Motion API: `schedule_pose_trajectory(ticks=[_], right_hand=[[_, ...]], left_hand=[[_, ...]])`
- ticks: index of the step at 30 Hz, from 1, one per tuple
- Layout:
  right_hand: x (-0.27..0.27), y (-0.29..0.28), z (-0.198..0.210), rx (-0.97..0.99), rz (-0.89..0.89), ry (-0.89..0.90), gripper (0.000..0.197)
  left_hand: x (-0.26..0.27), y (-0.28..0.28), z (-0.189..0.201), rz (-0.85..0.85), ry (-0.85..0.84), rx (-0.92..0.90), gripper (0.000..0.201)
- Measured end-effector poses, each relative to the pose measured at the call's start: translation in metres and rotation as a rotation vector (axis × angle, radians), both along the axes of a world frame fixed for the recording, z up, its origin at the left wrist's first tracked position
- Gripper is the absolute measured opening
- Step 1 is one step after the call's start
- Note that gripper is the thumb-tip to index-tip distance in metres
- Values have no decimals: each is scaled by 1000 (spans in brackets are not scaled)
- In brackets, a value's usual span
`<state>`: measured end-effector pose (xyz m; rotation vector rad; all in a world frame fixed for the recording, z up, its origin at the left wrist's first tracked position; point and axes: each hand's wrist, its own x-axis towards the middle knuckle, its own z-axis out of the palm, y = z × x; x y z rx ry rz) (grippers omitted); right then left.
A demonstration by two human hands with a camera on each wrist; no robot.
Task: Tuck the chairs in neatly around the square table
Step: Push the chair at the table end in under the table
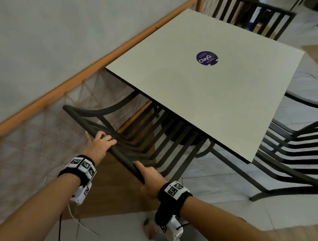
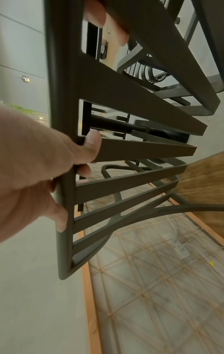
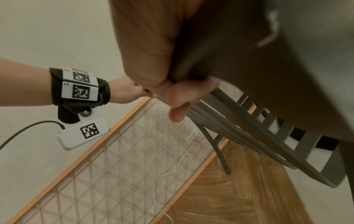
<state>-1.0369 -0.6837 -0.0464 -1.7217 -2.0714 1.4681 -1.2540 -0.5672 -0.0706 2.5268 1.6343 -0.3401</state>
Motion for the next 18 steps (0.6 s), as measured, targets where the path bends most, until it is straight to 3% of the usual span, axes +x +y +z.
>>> schedule_pose_trajectory(ticks=[4,11,18], right_hand=[[17,6,-2,28,-47,2,71],[30,11,-4,26,-42,66,64],[39,7,2,-6,-19,88,65]], left_hand=[[18,14,-3,-35,-93,-47,50],[39,11,13,1,-50,-46,45],[33,15,5,-33,-97,-121,41]])
